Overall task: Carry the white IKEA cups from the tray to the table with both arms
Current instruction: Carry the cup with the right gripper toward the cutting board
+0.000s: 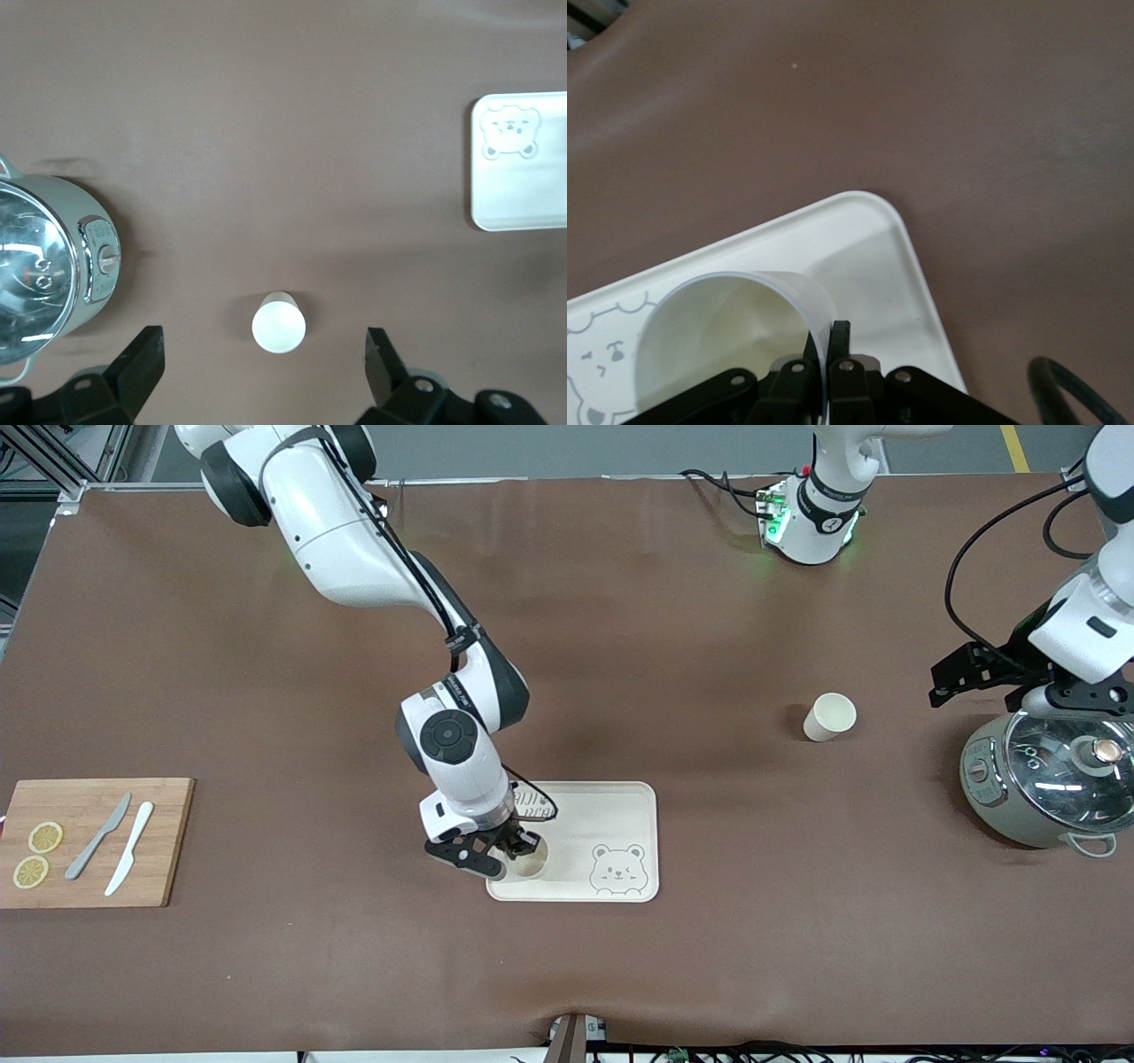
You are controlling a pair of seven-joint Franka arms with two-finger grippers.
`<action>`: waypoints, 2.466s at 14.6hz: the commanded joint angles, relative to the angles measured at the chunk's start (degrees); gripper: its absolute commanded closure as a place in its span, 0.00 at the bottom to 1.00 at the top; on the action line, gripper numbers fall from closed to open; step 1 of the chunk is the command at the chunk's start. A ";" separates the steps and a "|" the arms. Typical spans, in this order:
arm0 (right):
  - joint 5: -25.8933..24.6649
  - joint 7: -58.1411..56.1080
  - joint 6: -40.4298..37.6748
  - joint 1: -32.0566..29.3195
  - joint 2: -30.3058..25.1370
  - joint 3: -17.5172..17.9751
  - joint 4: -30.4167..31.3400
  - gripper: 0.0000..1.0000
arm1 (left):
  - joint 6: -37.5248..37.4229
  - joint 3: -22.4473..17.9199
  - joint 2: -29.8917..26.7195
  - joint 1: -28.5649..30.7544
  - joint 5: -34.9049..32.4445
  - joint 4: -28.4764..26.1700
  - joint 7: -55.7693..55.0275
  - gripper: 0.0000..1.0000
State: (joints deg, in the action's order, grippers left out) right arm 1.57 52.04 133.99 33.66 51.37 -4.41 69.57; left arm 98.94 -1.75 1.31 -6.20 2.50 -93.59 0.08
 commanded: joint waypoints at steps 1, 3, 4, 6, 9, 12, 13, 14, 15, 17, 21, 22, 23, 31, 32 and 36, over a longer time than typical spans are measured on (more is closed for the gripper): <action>-0.17 -3.59 -6.97 -2.71 -5.82 0.81 3.37 1.00 | -6.64 -2.02 3.35 -2.76 1.20 8.50 -0.35 0.00; -0.17 -8.42 -7.08 -4.99 -10.99 0.81 9.59 1.00 | -7.35 -2.46 3.00 -4.08 1.28 9.21 -0.35 0.00; -0.17 -11.23 -6.99 -6.22 -13.89 0.81 13.02 1.00 | -7.53 -2.46 2.91 -4.52 1.28 9.74 -0.35 0.00; -0.17 -17.73 -6.81 -8.95 -19.44 0.81 19.87 1.00 | -7.53 -2.38 2.56 -5.23 1.28 9.83 -0.52 0.00; -0.08 -26.60 -6.20 -13.51 -25.86 0.89 28.23 1.00 | -7.62 -1.68 2.47 -5.23 1.20 9.83 -4.90 0.00; 1.58 -40.04 -5.23 -20.27 -30.96 0.98 34.66 1.00 | -9.55 -1.41 2.38 -5.14 0.67 9.83 -5.10 0.00; 2.90 -45.39 -5.23 -22.82 -31.15 0.89 35.28 1.00 | -9.55 -0.71 2.38 -5.06 0.67 9.83 -5.01 0.00; 4.39 -50.93 -5.14 -25.72 -30.89 0.89 35.46 1.00 | -9.55 0.25 2.30 -4.53 0.67 9.83 -4.83 0.00; 7.10 -58.90 -4.97 -29.14 -30.36 0.89 35.46 1.00 | -9.55 0.52 1.86 -4.35 0.58 9.83 -4.83 0.00; 12.03 -69.75 -4.88 -32.85 -29.66 0.72 35.29 1.00 | -9.55 0.35 1.51 -4.18 0.58 9.83 -4.66 0.00; 12.58 -71.46 0.29 -33.65 -25.45 0.72 35.20 1.00 | -9.55 0.26 1.51 -4.09 0.49 9.83 -4.66 0.00; 12.66 -71.46 2.22 -33.40 -24.05 0.72 35.20 1.00 | -9.55 0.26 1.68 -4.17 0.58 9.83 -4.74 0.00; 12.66 -71.37 3.98 -33.13 -22.90 0.72 35.20 1.00 | -9.46 0.26 1.94 -4.35 0.49 9.83 -4.74 0.00; 12.75 -71.28 9.62 -32.16 -18.14 0.81 35.11 1.00 | -9.37 -0.62 2.03 -3.82 0.40 9.92 -3.78 0.00; 12.75 -71.46 9.53 -32.07 -18.14 0.81 34.94 0.73 | -9.29 -1.14 2.12 -3.82 0.40 9.92 -3.60 0.00; 12.75 -71.46 8.57 -31.98 -18.23 0.81 33.45 0.00 | -9.29 -1.24 1.95 -3.21 -1.00 9.83 -3.25 0.00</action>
State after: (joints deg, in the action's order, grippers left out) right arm 12.92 -18.59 143.70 1.78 33.63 -3.52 104.15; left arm 90.57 -2.96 3.21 -10.10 2.43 -84.56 -4.18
